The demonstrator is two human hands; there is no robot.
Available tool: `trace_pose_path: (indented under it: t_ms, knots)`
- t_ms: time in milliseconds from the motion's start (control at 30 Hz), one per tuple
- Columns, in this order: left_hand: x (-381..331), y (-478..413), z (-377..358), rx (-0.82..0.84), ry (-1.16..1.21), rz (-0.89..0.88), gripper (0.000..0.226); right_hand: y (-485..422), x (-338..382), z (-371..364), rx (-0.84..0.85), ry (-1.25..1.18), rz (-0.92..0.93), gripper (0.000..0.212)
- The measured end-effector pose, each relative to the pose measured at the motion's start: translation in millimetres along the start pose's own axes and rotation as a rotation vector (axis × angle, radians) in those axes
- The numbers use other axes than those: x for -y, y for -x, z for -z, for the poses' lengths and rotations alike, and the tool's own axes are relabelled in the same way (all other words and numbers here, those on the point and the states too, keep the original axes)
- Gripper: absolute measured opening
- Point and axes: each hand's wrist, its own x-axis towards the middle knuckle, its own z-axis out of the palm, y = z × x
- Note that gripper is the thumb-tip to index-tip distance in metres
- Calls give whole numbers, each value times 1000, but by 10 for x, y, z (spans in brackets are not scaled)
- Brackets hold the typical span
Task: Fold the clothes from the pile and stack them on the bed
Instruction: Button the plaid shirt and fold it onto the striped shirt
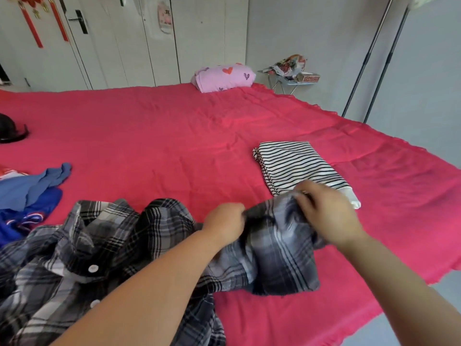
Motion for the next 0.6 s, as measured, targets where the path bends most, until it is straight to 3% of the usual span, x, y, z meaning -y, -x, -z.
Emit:
trace_pose_path:
  t_ms: [133,200,300,367,467,533,600]
  knots:
    - [-53,-268,335,-326,91,63,20,-280,-109,405,5,282,-156,29]
    - [-103,-381,412,-344,105,114,25,-393,-157,389,74,320,-223,37]
    - [-157,-390,323,-67,170,129,58,-355,-258,97,268,329,-310,43]
    - [-143,-279,178,88,132,51,71,-198,-304,-156,259,348,-292,43]
    - [-28,-108,-47,212,-51,-94,61,132,-291,-549,280,285,-107,44]
    - [45,15,-104,277,-137,-161,42,297,-332,-737,470,280,-167,42]
    - [112,137,-52,202,-76,-214,29,367,-405,-819,604,299,-292,43]
